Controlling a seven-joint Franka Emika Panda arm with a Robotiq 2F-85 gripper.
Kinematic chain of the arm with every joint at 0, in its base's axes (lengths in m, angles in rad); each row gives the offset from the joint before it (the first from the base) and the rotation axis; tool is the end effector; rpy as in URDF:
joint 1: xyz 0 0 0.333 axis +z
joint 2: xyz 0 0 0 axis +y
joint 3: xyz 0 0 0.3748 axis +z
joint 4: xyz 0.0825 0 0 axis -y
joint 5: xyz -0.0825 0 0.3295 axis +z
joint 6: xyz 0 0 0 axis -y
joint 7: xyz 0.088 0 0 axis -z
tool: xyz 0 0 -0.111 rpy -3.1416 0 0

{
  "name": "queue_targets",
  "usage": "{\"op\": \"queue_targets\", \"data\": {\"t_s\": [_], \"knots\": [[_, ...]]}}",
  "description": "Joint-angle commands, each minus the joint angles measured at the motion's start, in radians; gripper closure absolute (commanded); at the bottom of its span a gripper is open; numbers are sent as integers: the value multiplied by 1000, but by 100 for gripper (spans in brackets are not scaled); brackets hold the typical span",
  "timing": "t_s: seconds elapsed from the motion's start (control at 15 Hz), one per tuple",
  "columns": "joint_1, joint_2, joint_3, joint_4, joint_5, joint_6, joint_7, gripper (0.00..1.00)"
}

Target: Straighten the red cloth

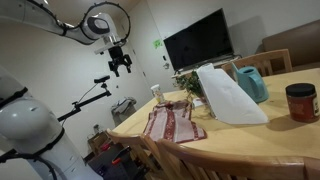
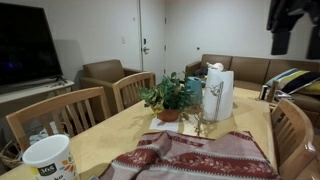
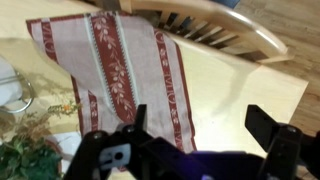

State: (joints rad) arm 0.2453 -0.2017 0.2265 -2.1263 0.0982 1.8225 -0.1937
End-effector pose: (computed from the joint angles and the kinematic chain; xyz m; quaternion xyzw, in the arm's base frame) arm 0.3674 0.2062 0.5582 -0.9493 -0.3089 0.0559 0.0169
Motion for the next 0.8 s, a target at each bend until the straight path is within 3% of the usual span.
{"op": "queue_targets", "data": {"t_s": [0.0,0.47,0.73], "knots": [[3,22,2,18,-3,29,1,0],[1,70,6,49,-21,50,-5,0],[13,144,12,34,-25,191,-140,0]]}}
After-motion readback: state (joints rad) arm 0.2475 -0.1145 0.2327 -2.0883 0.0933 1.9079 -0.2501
